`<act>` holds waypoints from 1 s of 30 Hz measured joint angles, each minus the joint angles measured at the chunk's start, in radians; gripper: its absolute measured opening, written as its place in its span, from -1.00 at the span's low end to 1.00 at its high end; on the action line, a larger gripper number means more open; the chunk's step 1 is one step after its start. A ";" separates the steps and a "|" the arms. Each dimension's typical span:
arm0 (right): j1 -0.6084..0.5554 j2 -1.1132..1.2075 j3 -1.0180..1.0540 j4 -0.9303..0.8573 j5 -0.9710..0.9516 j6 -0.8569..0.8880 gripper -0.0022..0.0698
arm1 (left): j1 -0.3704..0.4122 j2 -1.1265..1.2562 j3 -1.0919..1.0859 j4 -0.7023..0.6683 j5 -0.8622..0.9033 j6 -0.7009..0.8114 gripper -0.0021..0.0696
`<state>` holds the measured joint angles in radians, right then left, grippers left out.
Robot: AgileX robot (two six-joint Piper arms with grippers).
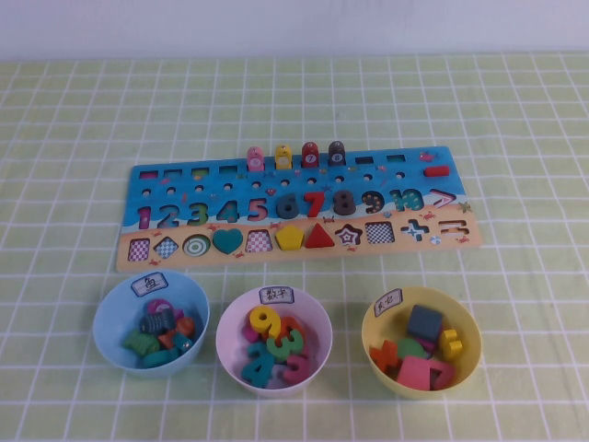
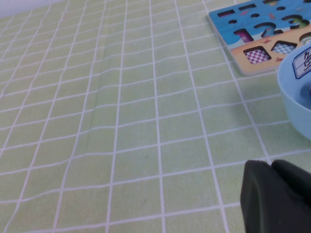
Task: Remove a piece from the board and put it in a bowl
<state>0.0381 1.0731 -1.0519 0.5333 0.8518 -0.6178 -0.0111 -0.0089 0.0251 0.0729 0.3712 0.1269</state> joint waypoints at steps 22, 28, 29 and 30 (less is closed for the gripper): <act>0.256 0.983 -1.262 -0.462 0.397 0.297 -0.99 | 0.000 0.000 0.000 0.000 0.000 0.000 -0.95; 0.333 1.100 -1.283 -0.469 0.399 0.297 -0.99 | 0.000 0.000 0.000 0.000 0.000 0.000 -0.95; 0.344 1.117 -1.283 -0.469 0.399 0.297 -0.99 | 0.000 0.000 0.000 0.000 0.000 0.000 -0.95; 0.361 1.143 -1.285 -0.469 0.399 0.297 -0.99 | 0.000 0.000 0.000 0.000 0.000 0.000 -0.95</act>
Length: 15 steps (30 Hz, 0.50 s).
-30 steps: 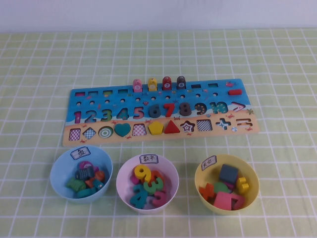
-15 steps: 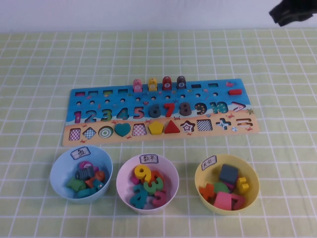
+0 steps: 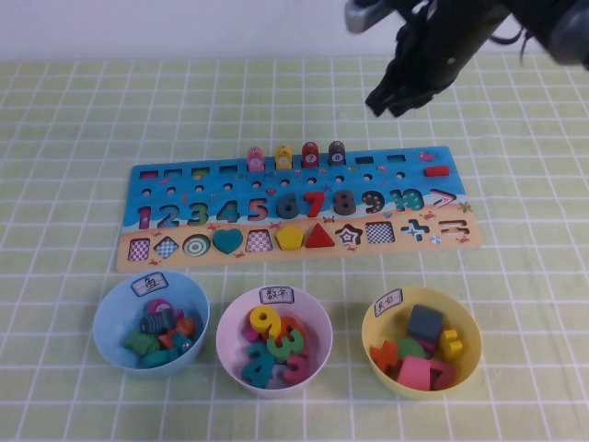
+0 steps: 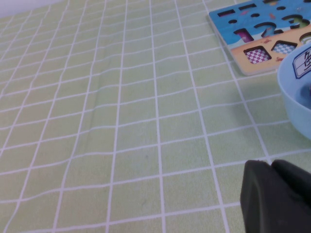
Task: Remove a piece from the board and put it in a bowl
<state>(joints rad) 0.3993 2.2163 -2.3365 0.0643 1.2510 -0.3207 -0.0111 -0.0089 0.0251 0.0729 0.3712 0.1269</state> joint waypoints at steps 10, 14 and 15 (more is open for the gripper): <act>0.066 0.105 -0.010 0.000 -0.161 0.000 -0.74 | 0.000 0.000 0.000 0.000 0.000 0.000 -0.95; 0.069 0.115 -0.012 0.033 -0.259 0.005 -0.14 | 0.000 0.000 0.000 0.000 0.000 0.000 -0.95; 0.069 0.120 -0.012 0.038 -0.274 0.016 0.01 | 0.000 0.000 0.000 0.000 0.000 0.000 -0.95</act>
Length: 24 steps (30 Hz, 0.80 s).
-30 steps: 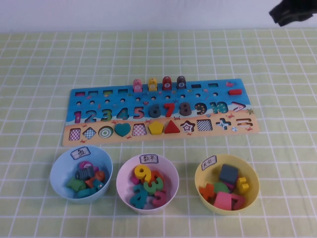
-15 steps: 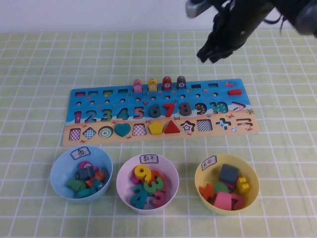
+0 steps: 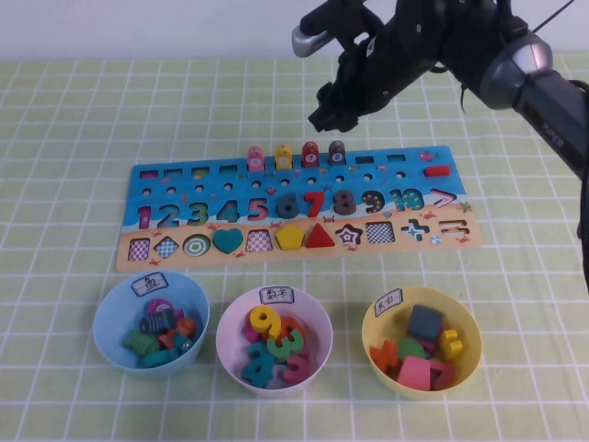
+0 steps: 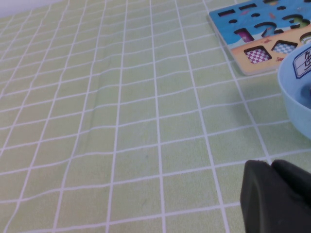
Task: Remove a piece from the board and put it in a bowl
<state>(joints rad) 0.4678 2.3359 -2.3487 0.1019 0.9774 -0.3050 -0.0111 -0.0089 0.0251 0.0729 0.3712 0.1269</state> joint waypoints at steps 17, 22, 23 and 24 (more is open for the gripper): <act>0.000 0.069 0.000 -0.011 -0.120 0.093 0.20 | 0.000 0.000 0.000 0.000 0.000 0.000 -0.95; 0.000 0.093 0.000 -0.029 -0.129 0.097 0.20 | 0.000 0.000 0.000 0.000 0.000 0.000 -0.95; 0.000 0.100 0.000 -0.039 -0.130 0.106 0.20 | 0.000 0.000 0.000 0.000 0.000 0.000 -0.95; 0.000 0.103 0.000 -0.050 -0.133 0.116 0.20 | 0.000 0.000 0.000 0.000 0.000 0.000 -0.95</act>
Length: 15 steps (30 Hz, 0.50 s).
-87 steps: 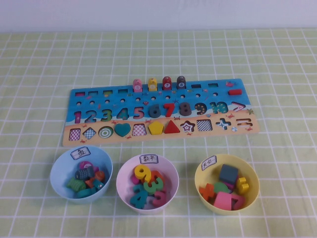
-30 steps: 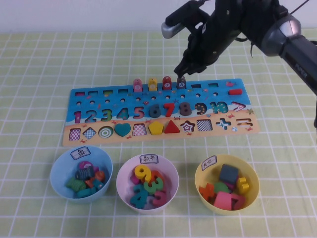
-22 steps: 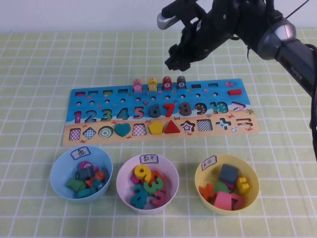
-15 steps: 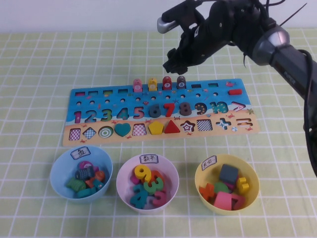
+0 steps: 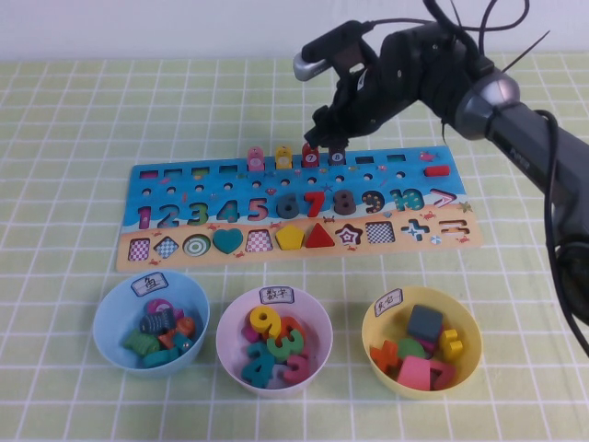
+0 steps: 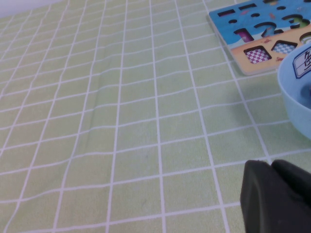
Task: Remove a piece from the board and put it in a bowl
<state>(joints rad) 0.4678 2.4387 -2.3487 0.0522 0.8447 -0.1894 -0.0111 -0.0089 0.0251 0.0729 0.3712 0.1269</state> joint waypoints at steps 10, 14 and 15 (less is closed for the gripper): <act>-0.009 0.022 0.000 -0.030 -0.045 0.054 0.20 | 0.000 0.000 0.000 0.000 0.000 0.000 -0.95; -0.013 0.030 0.000 -0.021 -0.058 0.057 0.20 | 0.000 0.000 0.000 0.000 0.000 0.000 -0.95; -0.013 0.032 0.000 -0.021 -0.058 0.058 0.20 | 0.000 0.000 0.000 0.000 0.000 0.000 -0.95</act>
<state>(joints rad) 0.4545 2.4707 -2.3487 0.0312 0.7866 -0.1309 -0.0111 -0.0089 0.0251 0.0729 0.3712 0.1269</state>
